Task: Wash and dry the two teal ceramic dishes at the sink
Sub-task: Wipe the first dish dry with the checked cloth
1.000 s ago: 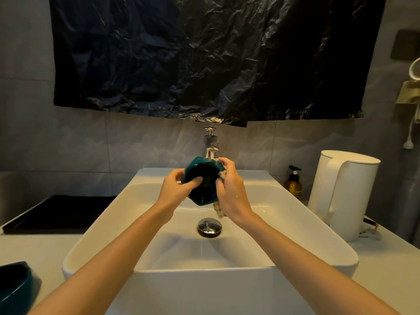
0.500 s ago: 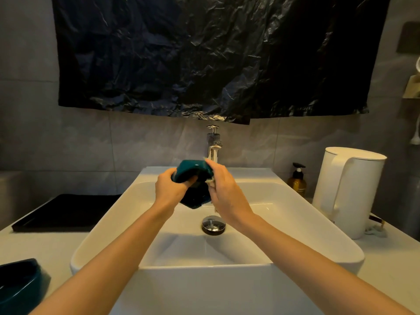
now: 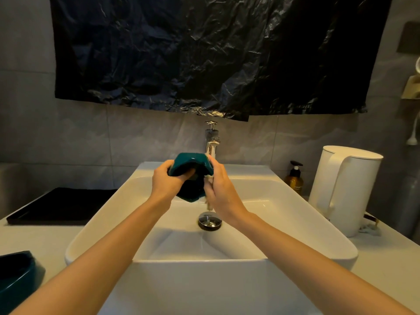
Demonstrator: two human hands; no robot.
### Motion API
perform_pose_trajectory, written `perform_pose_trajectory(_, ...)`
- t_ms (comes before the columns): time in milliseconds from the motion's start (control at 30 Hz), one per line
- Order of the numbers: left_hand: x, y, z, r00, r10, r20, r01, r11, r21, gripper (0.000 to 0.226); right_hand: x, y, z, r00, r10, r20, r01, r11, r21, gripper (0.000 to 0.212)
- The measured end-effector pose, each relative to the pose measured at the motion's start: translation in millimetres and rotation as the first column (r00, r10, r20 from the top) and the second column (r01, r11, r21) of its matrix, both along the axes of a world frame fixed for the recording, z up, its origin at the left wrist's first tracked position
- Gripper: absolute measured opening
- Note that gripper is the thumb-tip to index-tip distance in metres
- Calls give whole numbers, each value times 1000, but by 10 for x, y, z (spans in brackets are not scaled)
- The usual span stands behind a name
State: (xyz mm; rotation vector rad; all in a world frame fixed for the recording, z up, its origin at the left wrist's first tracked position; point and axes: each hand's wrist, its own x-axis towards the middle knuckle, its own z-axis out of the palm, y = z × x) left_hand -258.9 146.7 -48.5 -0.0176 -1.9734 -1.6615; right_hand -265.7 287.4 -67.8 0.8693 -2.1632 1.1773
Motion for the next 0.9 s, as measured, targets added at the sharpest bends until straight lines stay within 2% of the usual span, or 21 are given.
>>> perform_pose_trajectory(133,7,-3,8,999,-43,-26,44,996,77,27,-4,-56,-16,979,92,184,-62,985,-163,51)
perform_pose_trajectory(233,15,31,4,996,-81,-47,83,995,46,29,-37,-15,22,973,57,223,-19,985,-172,41)
perform_pose_trajectory(333,27,79,8,989,-150,-11,151,989,6,39,-51,16,39,981,-30,190,67,979,-193,36)
perform_pose_trajectory(433,36,82,28,971,-233,55,233,972,1,62,-89,84,60,982,-137,131,160,970,-182,35)
perform_pose_trajectory(500,36,86,52,981,-151,121,149,989,23,77,-123,149,64,973,-220,70,229,962,-150,37)
perform_pose_trajectory(567,64,101,71,974,-38,223,29,999,44,81,-149,200,62,955,-298,4,296,947,-127,38)
perform_pose_trajectory(633,134,98,87,925,-72,374,21,990,140,78,-162,224,58,931,-362,-47,357,929,-101,39)
perform_pose_trajectory(667,170,90,94,885,-173,432,63,964,257,72,-164,227,55,921,-384,-59,378,921,-93,40)
perform_pose_trajectory(700,209,88,105,835,-319,448,120,901,417,63,-162,225,55,914,-401,-68,394,914,-92,41)
perform_pose_trajectory(767,293,120,131,744,-582,328,207,668,715,44,-150,215,53,901,-423,-95,416,905,-86,42)
perform_pose_trajectory(833,333,196,162,723,-675,147,251,455,854,35,-135,202,51,896,-419,-147,412,908,-77,43)
perform_pose_trajectory(900,324,271,216,741,-671,21,263,319,910,34,-115,200,54,894,-400,-202,393,916,-74,44)
